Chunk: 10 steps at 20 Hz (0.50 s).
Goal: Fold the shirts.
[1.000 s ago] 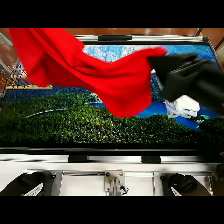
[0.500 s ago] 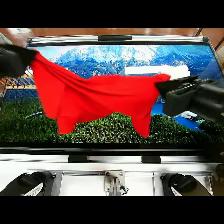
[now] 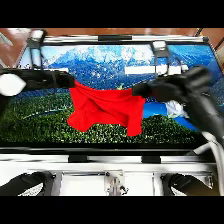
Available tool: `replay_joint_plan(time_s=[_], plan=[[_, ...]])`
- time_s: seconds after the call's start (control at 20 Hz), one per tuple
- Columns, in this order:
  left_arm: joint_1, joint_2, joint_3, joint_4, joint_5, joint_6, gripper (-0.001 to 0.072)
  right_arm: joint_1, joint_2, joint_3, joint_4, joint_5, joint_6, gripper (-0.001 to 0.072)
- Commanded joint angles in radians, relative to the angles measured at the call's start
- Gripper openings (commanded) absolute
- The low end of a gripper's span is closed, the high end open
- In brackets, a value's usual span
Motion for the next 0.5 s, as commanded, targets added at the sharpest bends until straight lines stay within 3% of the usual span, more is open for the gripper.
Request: replay_joint_plan(time_s=[0.0, 0.05, 0.1, 0.15, 0.2, 0.35, 0.45], plan=[[0.0, -0.166, -0.006, -0.076, 0.029, -0.003, 0.0034, 0.0, -0.199, 0.001, -0.082, 0.159, 0.155, 0.007], [0.0, -0.208, -0.006, -0.114, 0.006, -0.013, 0.0077, 0.0, -0.238, 0.001, -0.043, 0.201, 0.185, 0.007], [0.0, -0.238, -0.006, -0.15, -0.032, -0.021, 0.0248, 0.0, -0.274, 0.001, -0.006, 0.24, 0.212, 0.0095], [0.001, -0.256, -0.006, -0.162, -0.08, -0.02, 0.0522, 0.0, -0.295, 0.001, 0.019, 0.265, 0.221, 0.0249], [0.008, -0.26, -0.005, -0.146, -0.138, -0.003, 0.0698, -0.001, -0.301, 0.001, 0.023, 0.269, 0.221, 0.0494], [0.094, -0.249, 0.06, 0.015, -0.417, 0.055, 0.0672, -0.03, -0.24, 0.003, 0.005, 0.196, 0.132, 0.0509], [0.19, -0.215, 0.076, 0.118, -0.554, 0.096, 0.0673, -0.095, -0.163, 0.003, 0.005, 0.098, 0.006, 0.0509]])
